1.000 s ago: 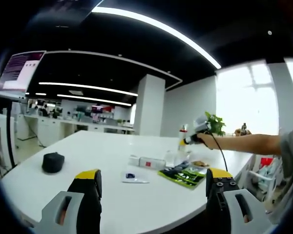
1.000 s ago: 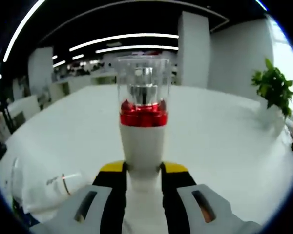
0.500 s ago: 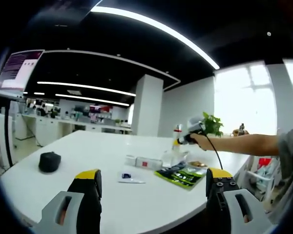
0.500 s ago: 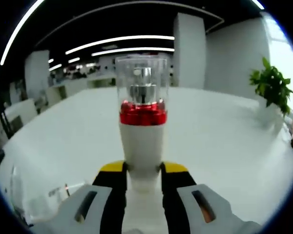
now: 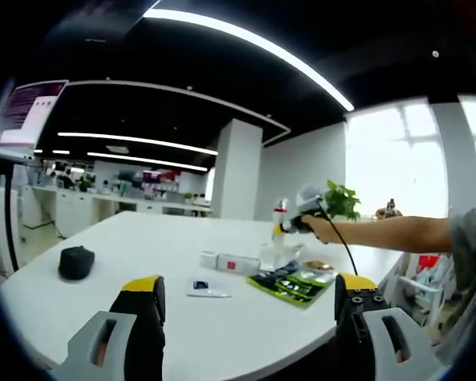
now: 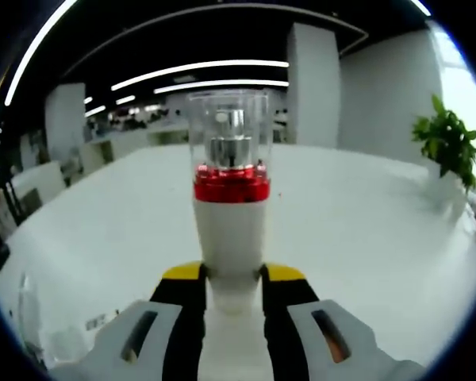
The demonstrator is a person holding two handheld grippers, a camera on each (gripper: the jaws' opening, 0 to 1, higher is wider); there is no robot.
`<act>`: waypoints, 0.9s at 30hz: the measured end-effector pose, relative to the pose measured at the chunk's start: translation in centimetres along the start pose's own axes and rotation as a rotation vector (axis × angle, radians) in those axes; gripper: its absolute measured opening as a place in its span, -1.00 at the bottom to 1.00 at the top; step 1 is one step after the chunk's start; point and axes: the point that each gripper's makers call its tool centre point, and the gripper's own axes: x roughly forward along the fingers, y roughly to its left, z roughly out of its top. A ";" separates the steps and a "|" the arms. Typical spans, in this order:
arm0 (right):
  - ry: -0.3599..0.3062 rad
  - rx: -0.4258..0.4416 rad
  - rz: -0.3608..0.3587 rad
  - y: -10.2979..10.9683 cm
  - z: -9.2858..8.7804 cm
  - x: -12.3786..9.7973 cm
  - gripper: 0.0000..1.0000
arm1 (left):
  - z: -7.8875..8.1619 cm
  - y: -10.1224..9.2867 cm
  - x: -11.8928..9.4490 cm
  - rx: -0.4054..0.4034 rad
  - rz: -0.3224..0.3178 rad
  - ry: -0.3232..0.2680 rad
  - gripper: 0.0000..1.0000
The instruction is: Arrange the skincare products in the storage area until every visible bottle or jar stands upright without overlapping.
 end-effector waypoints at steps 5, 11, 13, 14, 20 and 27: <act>-0.030 0.012 0.036 0.2 0.1 0.1 -0.47 | 0.1 0.1 0.1 0.001 0.000 0.002 0.82; -0.115 0.031 0.080 0.4 0.8 -0.9 -0.31 | 0.2 0.3 0.1 0.007 0.006 0.007 0.82; -0.126 0.025 0.100 0.6 1.0 -1.4 -0.21 | 0.2 0.2 0.2 0.012 0.008 0.011 0.82; -0.131 0.027 0.110 0.7 1.0 -1.5 -0.16 | 0.2 0.1 0.3 0.012 0.007 0.008 0.82; -0.207 0.053 0.174 1.1 1.7 -3.6 -0.04 | 0.7 -1.4 0.8 -0.009 -0.028 -0.018 0.87; -0.234 0.066 0.249 1.1 1.2 -5.8 0.16 | 1.1 -3.4 1.6 -0.025 -0.079 -0.035 0.91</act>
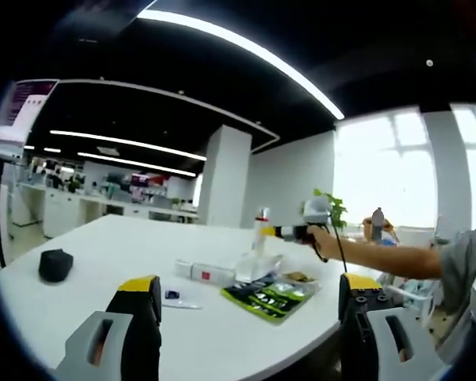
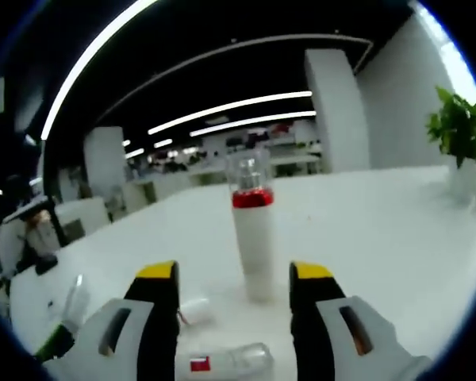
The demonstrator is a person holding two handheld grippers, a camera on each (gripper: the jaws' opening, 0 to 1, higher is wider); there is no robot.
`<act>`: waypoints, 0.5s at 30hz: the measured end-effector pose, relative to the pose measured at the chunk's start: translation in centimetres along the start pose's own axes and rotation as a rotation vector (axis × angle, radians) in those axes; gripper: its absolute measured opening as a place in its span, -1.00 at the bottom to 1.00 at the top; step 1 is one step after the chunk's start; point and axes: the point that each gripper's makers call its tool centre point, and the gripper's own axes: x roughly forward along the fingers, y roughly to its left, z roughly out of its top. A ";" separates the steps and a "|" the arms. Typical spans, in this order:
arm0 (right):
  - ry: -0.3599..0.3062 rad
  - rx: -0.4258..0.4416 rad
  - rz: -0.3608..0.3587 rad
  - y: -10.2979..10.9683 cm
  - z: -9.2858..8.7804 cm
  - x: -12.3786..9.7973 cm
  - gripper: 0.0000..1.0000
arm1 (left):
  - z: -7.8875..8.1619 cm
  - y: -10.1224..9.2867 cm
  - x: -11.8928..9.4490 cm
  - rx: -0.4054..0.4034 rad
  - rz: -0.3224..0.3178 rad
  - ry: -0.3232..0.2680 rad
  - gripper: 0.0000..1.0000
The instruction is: Arrange the skincare products in the storage area until every visible bottle or jar stands upright without overlapping.
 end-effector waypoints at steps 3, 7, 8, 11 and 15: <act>0.009 -0.062 0.045 0.7 -0.4 -1.0 0.33 | 0.1 -0.8 0.3 -0.014 -0.017 -0.006 0.93; 0.020 -0.127 0.093 1.7 -0.9 -1.8 0.47 | 0.4 -2.4 0.7 -0.006 -0.075 0.010 0.96; 0.014 -0.131 0.098 1.8 -1.0 -2.0 0.48 | 0.5 -3.0 0.8 -0.002 -0.099 0.014 0.98; -0.019 -0.091 0.136 2.5 -0.8 -2.4 0.50 | 1.6 -4.3 1.1 0.009 -0.144 0.010 0.99; -0.064 -0.067 0.141 2.8 -0.9 -2.7 0.52 | 3.5 -5.0 2.0 0.034 -0.171 -0.010 0.99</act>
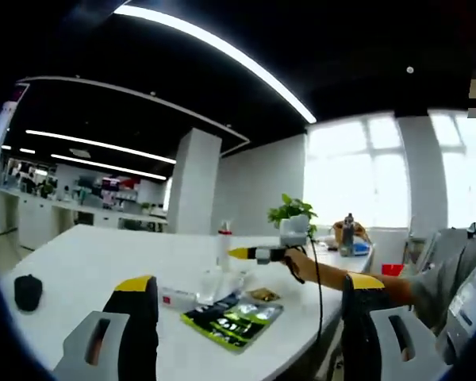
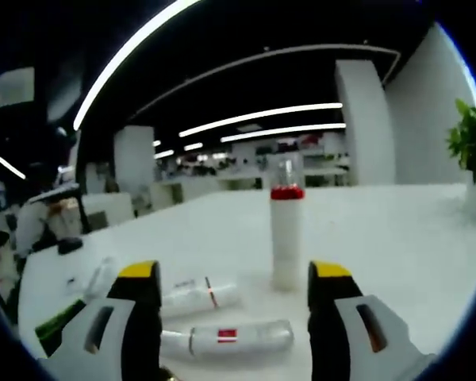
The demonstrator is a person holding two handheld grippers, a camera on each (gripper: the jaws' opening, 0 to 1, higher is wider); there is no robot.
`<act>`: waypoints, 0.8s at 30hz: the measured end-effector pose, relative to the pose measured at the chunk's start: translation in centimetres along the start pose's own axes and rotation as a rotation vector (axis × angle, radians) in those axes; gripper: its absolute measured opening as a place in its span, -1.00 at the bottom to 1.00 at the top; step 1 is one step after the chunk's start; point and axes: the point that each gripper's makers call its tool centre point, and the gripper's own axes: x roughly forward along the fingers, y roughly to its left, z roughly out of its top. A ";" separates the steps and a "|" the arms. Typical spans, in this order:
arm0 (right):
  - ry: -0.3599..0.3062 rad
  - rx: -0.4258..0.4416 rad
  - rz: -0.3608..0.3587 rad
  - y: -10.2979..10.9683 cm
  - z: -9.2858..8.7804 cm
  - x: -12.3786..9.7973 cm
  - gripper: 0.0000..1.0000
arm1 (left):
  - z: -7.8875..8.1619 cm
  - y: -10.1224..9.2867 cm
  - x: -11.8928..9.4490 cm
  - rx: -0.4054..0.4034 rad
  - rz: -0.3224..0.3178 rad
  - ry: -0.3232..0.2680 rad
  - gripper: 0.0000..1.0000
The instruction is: Arrange the skincare products in the storage area until every visible bottle or jar stands upright without overlapping.
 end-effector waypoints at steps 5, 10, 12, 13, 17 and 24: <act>0.046 -0.059 -0.026 0.0 -1.1 0.1 0.71 | 2.0 0.3 1.8 0.049 -0.024 -0.010 0.99; 0.036 -0.107 -0.043 -0.5 -0.7 -0.2 0.79 | 3.6 1.6 5.3 0.131 -0.018 0.035 0.99; 0.020 -0.105 -0.054 -0.9 -0.4 -0.5 0.79 | 3.5 1.9 6.9 0.156 -0.021 0.077 0.99; 0.015 -0.100 -0.058 -1.2 -0.2 -0.7 0.79 | 3.0 1.9 7.8 0.172 -0.031 0.119 0.99; -0.018 -0.049 -0.053 -1.4 0.3 -1.3 0.79 | 1.6 0.8 10.0 0.222 -0.084 0.213 0.99; -0.052 -0.070 -0.085 -2.0 1.3 -2.1 0.79 | 0.5 0.7 14.4 0.200 -0.103 0.291 0.98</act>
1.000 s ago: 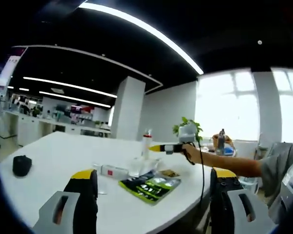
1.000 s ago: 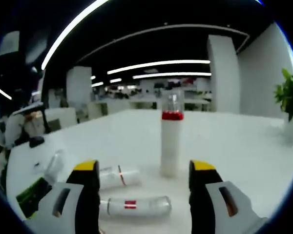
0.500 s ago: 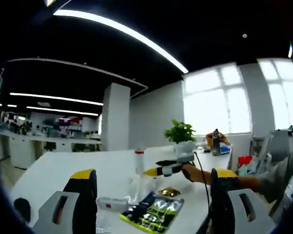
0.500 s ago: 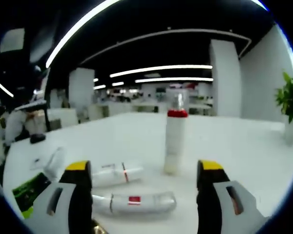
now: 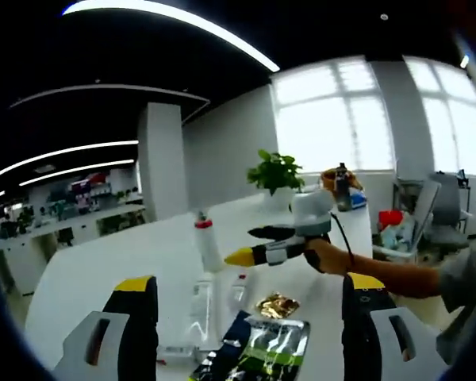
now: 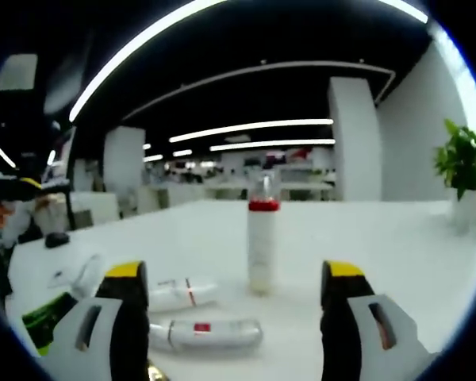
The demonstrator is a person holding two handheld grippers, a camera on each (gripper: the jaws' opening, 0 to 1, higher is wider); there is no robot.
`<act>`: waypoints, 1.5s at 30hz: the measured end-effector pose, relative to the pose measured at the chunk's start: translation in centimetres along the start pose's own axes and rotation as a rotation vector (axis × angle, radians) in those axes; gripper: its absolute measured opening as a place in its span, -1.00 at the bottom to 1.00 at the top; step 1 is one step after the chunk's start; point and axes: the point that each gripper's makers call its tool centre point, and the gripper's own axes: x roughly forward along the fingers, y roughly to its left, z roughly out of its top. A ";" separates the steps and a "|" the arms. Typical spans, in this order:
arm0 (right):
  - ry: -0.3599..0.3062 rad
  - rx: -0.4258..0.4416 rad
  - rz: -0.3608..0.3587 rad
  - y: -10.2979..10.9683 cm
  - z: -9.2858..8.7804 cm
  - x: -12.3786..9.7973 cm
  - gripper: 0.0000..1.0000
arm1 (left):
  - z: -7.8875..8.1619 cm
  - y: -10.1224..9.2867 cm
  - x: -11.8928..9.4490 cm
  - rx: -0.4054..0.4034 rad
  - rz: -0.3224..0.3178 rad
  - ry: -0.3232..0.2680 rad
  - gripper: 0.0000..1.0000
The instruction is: Arrange the skincare products in the storage area until every visible bottle or jar stands upright without overlapping.
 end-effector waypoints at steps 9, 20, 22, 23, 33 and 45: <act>0.009 -0.007 -0.019 -0.4 -0.3 -0.3 0.78 | -2.0 3.3 4.2 -0.065 0.041 0.152 0.85; 0.015 0.062 -0.011 -0.9 -0.8 -0.3 0.76 | -4.4 7.6 8.8 -0.066 0.091 0.302 0.85; 0.011 0.064 -0.016 -1.0 -0.7 -0.3 0.76 | -4.7 8.1 9.7 -0.068 0.102 0.313 0.85; 0.011 0.063 -0.018 -1.1 -0.7 -0.4 0.76 | -5.0 8.2 10.1 -0.068 0.103 0.324 0.85; -0.011 0.068 -0.026 -1.4 -0.3 -0.8 0.74 | -7.1 9.2 13.1 -0.039 0.133 0.375 0.81; 0.003 0.097 -0.011 -1.6 -0.7 -0.6 0.69 | -9.2 9.6 14.9 -0.127 0.142 0.424 0.67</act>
